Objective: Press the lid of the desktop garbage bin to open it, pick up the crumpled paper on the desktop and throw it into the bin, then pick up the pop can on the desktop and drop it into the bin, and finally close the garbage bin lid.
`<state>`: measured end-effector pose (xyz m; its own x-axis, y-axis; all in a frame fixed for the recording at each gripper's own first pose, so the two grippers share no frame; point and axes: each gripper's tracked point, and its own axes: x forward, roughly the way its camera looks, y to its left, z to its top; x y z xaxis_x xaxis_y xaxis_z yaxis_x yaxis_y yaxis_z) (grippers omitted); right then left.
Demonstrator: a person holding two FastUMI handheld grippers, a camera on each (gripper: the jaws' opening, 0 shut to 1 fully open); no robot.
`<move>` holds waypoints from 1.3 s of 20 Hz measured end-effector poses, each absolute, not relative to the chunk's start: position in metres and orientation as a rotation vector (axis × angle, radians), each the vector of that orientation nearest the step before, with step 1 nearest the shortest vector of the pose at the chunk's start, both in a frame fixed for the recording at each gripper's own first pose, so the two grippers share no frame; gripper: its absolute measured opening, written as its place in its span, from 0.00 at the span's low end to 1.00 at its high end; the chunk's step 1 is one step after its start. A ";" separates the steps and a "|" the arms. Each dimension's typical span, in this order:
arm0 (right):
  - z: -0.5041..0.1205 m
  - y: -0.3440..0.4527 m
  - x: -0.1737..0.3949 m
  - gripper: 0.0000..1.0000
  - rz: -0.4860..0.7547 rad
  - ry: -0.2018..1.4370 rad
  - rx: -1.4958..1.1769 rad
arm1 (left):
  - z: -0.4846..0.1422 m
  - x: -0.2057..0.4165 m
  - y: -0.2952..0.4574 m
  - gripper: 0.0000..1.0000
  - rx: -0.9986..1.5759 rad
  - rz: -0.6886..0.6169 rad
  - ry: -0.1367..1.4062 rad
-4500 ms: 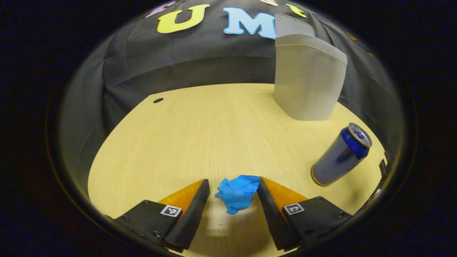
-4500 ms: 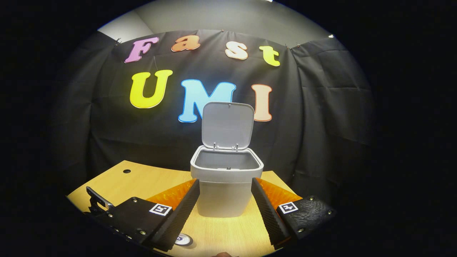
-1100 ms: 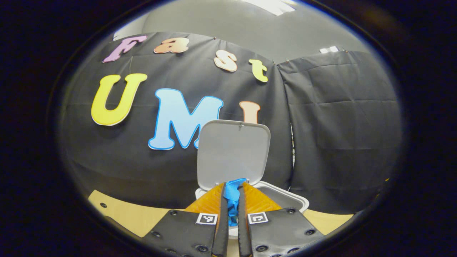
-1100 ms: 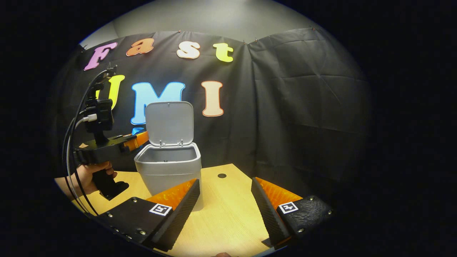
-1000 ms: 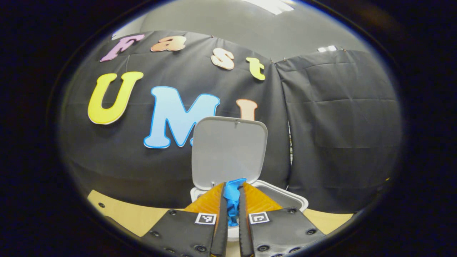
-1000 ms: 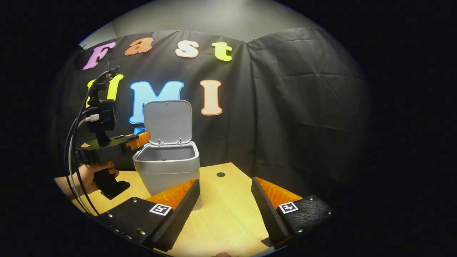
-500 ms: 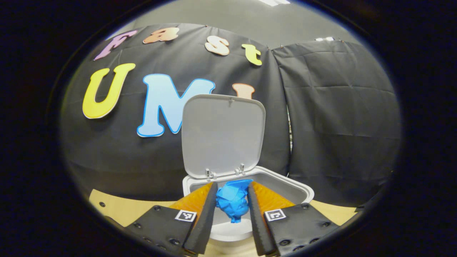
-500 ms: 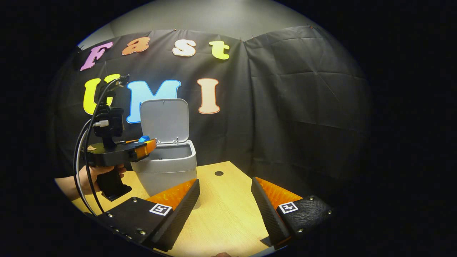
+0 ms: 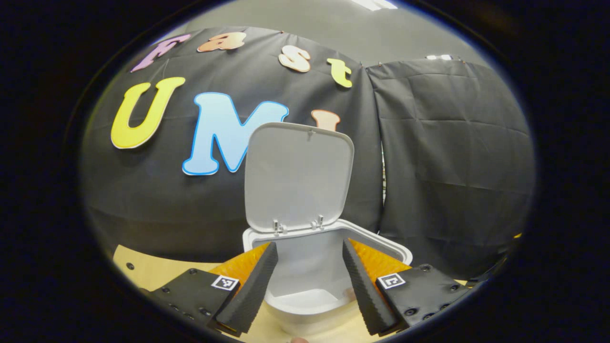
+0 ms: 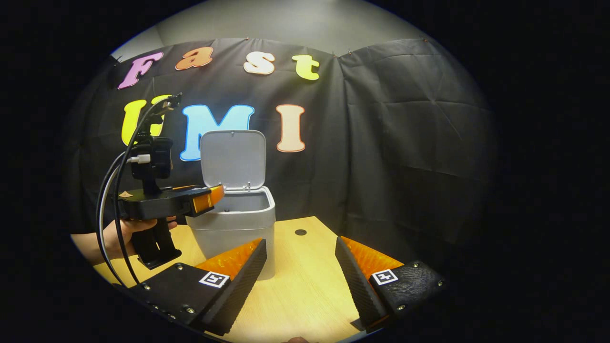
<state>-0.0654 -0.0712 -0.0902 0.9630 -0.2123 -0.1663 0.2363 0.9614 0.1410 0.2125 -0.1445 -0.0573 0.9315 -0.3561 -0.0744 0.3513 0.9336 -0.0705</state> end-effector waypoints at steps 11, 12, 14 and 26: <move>-0.075 -0.022 -0.052 0.94 -0.061 0.113 0.129 | -0.055 0.158 -0.094 1.00 -0.020 -0.288 0.087; -0.075 -0.017 -0.051 0.94 -0.043 0.109 0.125 | -0.056 0.152 -0.088 1.00 -0.011 -0.279 0.089; -0.075 -0.007 -0.049 0.93 -0.009 0.107 0.114 | -0.058 0.141 -0.077 1.00 -0.001 -0.260 0.094; -0.088 0.056 -0.046 0.93 0.183 0.136 0.121 | -0.076 0.077 -0.010 1.00 -0.050 -0.113 0.133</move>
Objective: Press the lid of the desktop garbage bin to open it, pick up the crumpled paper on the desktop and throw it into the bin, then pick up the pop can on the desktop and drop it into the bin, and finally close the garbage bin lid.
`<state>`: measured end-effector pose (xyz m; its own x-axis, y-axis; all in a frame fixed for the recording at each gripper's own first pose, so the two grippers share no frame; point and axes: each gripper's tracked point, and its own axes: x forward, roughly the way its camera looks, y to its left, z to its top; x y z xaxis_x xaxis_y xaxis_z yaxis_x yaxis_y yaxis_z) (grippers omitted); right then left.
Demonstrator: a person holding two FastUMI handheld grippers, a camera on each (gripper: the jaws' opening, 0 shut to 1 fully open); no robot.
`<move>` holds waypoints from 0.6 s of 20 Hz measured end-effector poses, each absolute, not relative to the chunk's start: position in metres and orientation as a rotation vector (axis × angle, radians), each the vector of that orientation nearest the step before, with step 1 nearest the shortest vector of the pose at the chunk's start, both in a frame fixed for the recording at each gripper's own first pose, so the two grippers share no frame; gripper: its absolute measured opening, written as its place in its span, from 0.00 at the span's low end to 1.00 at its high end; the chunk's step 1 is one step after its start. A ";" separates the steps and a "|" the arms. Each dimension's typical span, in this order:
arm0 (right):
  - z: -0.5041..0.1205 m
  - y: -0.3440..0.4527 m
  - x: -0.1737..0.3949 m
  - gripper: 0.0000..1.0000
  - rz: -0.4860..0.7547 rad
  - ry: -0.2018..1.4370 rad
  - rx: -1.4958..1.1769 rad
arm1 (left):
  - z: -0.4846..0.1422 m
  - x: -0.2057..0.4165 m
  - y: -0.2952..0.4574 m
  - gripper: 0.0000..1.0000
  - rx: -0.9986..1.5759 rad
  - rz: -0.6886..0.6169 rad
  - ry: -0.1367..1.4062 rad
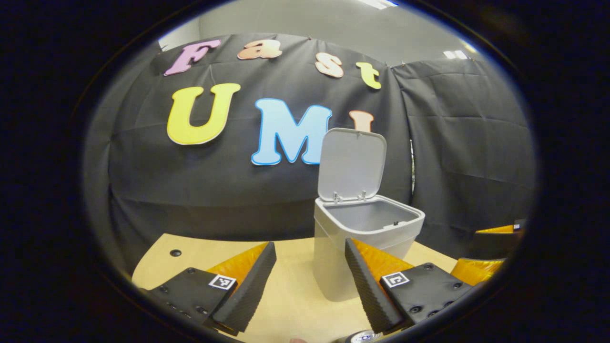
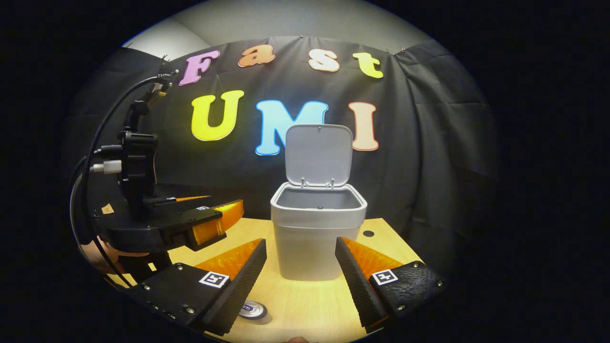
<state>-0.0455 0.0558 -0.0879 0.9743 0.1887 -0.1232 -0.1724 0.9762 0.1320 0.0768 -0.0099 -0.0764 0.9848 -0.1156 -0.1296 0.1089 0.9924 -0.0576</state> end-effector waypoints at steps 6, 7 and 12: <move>-0.116 0.093 -0.047 0.93 0.279 0.193 0.102 | -0.094 0.052 0.035 0.96 -0.085 0.003 0.182; -0.122 0.099 -0.048 0.93 0.295 0.209 0.099 | -0.096 0.047 0.042 1.00 -0.089 0.017 0.187; -0.150 0.126 -0.051 0.93 0.378 0.291 0.096 | -0.091 0.025 0.073 1.00 -0.058 0.076 0.167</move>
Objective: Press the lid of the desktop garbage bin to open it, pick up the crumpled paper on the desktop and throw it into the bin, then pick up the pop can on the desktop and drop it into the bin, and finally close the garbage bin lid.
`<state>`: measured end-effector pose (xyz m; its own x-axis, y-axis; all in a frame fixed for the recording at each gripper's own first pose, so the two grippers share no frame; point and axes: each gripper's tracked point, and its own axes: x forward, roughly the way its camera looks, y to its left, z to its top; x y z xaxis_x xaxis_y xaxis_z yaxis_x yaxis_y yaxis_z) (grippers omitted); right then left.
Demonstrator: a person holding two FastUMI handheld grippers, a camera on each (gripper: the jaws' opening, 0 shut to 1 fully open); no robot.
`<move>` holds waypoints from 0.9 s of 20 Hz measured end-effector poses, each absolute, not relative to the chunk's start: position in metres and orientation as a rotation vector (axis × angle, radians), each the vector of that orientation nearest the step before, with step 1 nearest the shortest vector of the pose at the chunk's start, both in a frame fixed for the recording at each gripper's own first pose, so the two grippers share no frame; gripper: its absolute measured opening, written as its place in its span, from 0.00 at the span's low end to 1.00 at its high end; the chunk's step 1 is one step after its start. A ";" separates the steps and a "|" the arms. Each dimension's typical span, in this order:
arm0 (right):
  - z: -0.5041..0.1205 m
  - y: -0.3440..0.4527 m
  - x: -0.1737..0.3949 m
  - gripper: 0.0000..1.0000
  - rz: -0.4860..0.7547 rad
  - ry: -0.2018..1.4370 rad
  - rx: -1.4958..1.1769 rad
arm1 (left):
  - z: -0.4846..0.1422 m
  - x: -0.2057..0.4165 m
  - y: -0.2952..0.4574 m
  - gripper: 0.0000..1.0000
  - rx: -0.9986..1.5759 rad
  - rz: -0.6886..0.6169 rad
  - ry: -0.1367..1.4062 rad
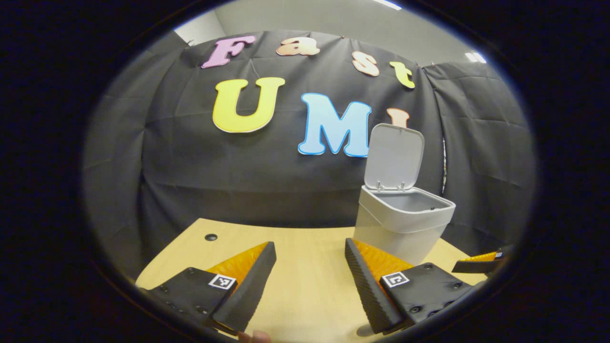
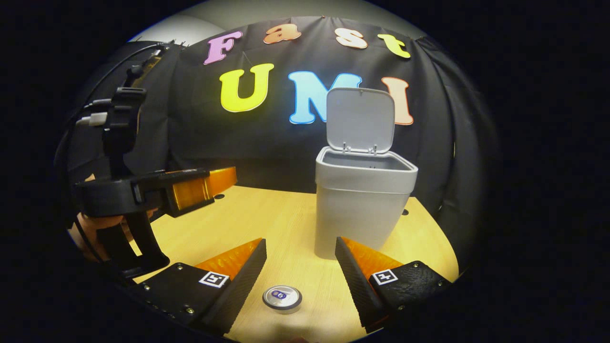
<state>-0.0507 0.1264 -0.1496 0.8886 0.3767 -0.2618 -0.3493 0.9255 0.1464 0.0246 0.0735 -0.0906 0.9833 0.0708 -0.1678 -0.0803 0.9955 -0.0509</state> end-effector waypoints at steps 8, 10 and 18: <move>-0.206 0.150 -0.059 0.94 0.439 0.473 0.090 | -0.070 -0.001 0.095 1.00 -0.021 0.123 0.135; -0.220 0.155 -0.063 0.94 0.450 0.518 0.081 | -0.070 -0.006 0.097 1.00 -0.020 0.120 0.142; -0.265 0.167 -0.070 0.94 0.479 0.703 0.087 | -0.076 -0.020 0.108 0.95 -0.012 0.131 0.165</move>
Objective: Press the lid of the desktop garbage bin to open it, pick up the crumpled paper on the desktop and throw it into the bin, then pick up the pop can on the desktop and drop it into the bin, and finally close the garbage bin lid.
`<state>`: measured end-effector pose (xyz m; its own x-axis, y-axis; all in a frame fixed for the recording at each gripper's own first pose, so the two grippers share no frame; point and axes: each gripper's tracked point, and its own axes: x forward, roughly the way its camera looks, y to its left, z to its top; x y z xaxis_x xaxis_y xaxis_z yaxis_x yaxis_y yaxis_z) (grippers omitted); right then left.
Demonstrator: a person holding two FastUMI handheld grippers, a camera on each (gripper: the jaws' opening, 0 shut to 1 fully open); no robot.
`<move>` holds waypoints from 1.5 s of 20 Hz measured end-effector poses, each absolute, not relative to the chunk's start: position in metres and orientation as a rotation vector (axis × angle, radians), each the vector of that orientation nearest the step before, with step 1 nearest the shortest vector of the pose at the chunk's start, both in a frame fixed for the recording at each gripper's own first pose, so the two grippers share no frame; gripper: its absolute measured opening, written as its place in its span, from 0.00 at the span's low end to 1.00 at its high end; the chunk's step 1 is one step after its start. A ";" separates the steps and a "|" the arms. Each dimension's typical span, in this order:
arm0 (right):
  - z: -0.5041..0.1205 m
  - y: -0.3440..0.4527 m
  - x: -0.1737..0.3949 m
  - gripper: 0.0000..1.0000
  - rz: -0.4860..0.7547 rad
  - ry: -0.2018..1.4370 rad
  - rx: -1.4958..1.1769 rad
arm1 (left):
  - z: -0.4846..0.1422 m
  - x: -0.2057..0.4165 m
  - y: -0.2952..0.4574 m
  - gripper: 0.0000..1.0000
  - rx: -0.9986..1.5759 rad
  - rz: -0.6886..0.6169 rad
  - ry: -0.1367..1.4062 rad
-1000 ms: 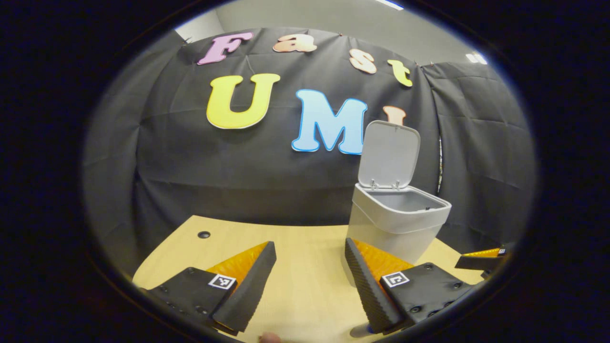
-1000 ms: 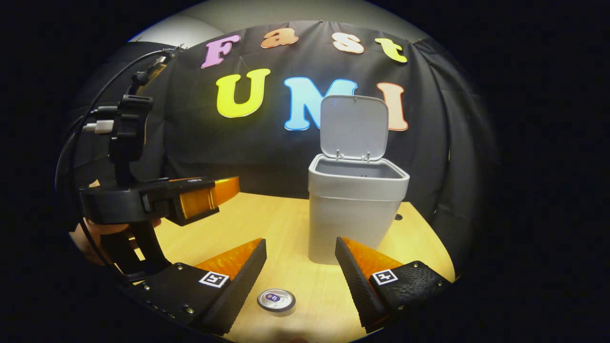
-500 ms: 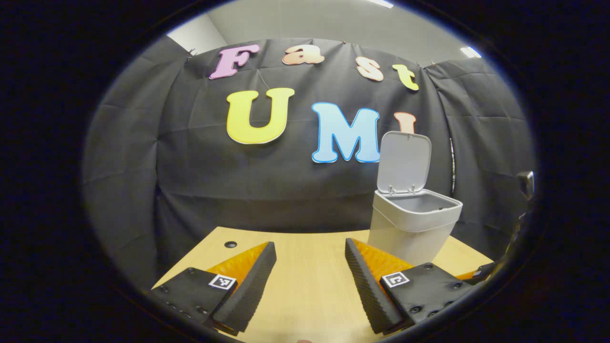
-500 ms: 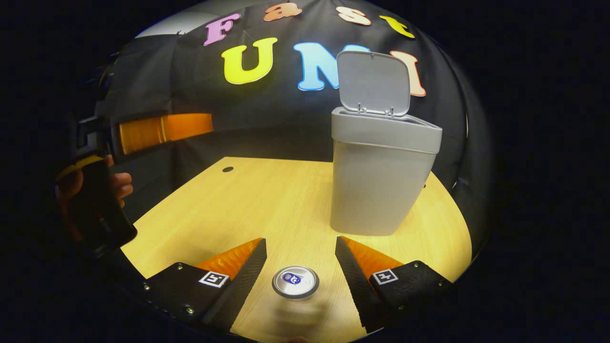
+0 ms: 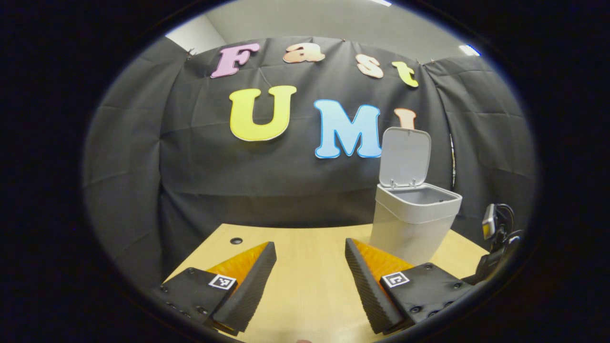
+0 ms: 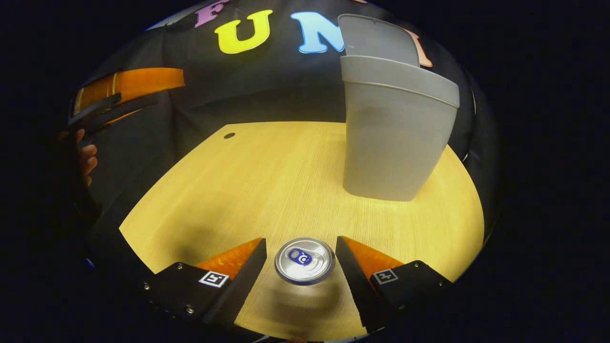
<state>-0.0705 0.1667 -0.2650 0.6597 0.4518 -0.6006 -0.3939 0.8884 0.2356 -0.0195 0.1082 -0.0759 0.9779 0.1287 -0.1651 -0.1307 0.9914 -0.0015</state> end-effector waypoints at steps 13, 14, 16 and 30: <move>-0.279 0.165 -0.075 0.86 0.472 0.785 0.083 | -0.083 -0.020 0.111 0.95 -0.041 0.144 0.180; -0.280 0.164 -0.074 0.86 0.469 0.784 0.079 | -0.087 -0.026 0.112 0.95 -0.042 0.144 0.179; -0.277 0.162 -0.073 0.84 0.468 0.775 0.091 | -0.086 -0.026 0.112 0.95 -0.041 0.140 0.176; -0.119 0.114 -0.033 0.83 0.267 0.432 0.309 | -0.063 0.001 0.089 1.00 -0.006 0.009 0.146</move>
<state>-0.0335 0.1143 -0.1194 0.8749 0.3166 -0.3664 -0.1870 0.9189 0.3474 0.0014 0.0889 -0.0630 0.9893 0.0089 -0.1453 -0.0098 0.9999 -0.0054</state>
